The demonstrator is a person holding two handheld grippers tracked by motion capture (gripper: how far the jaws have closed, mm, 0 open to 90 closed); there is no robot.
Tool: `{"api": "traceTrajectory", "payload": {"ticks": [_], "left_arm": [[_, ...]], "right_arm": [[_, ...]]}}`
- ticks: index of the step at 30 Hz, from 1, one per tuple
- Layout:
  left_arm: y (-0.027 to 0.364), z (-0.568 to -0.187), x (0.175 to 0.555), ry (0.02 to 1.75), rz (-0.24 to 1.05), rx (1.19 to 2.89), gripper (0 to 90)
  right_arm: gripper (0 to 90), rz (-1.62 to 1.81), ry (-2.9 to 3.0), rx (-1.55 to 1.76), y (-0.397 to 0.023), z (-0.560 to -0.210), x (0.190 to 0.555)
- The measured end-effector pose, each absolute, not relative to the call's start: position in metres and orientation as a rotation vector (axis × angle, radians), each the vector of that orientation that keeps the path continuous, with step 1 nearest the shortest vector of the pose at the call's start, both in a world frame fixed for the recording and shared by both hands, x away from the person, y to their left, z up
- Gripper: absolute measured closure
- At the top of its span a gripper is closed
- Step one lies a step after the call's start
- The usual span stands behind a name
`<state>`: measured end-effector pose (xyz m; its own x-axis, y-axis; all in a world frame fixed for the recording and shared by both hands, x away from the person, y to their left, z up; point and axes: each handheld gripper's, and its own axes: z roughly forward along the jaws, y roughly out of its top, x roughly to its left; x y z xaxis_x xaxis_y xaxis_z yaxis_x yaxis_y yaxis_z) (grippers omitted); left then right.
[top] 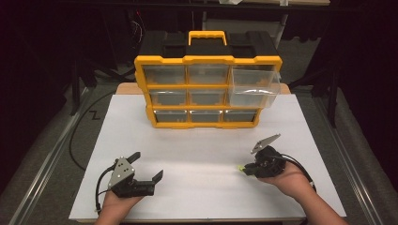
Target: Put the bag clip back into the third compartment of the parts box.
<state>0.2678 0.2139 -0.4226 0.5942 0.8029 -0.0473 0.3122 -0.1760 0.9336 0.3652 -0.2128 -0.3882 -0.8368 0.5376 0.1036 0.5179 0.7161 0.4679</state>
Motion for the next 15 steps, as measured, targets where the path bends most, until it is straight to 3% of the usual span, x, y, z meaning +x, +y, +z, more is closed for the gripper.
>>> {"api": "traceTrajectory", "payload": {"ticks": [15], "left_arm": [[0.214,-0.424,0.271,0.926,0.572,1.748,0.4]], "right_arm": [[78.7,0.650,2.989,0.830,-0.217,-0.359,0.371]]}}
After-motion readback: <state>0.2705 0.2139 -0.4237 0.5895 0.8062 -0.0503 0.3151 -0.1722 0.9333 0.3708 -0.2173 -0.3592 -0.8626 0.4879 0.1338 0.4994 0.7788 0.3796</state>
